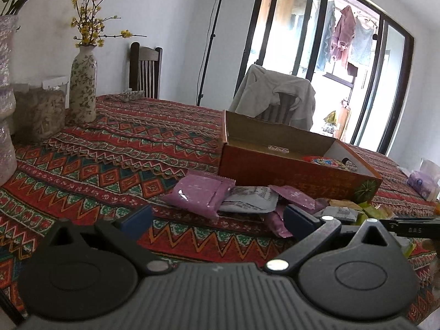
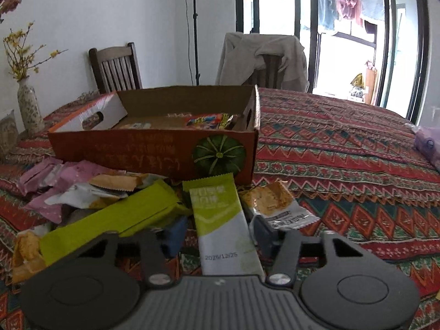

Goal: Organize snacks
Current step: 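Move both grippers back to the pile, right toward a green-white bar, then grasp a pink packet with the left gripper while the right holds the green-white bar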

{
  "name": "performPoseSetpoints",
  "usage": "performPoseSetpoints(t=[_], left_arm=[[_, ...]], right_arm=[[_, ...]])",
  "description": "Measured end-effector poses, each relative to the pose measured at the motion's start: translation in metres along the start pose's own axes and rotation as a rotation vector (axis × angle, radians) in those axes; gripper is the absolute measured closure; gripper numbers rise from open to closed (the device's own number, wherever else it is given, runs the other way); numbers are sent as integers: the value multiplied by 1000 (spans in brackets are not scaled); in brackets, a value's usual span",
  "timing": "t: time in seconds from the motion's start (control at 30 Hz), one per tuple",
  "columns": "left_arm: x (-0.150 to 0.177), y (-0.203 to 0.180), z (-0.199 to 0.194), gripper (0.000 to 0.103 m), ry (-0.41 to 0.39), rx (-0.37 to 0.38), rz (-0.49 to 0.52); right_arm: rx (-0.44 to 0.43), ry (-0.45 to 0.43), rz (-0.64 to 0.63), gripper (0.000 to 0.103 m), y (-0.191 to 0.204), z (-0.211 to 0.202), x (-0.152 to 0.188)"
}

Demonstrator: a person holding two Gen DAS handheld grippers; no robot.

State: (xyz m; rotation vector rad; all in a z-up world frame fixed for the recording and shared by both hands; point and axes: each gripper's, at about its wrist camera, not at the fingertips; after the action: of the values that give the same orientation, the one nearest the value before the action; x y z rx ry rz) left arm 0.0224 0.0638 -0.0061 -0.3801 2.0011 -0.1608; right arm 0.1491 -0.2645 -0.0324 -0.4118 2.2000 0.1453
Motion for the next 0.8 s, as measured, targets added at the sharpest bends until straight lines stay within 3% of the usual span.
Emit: performPoseSetpoints(t=[0.37,0.8], left_arm=[[2,1,3,0,13,-1,-7],[-4,5,13,0,22,-40,12]], right_arm=[[-2,23,-17,64,8,13,5],[61,-170,43,67,4,-14,22]])
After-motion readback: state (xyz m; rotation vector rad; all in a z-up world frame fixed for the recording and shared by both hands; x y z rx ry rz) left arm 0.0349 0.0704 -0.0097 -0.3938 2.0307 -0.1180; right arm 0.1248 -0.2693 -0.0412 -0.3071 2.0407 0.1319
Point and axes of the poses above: each gripper's, at about its wrist camera, not at the fingertips, and z roughly the way its jaws point, y to its left, x to its underside, and after that the axes turned 6 degrees about -z, right-handed
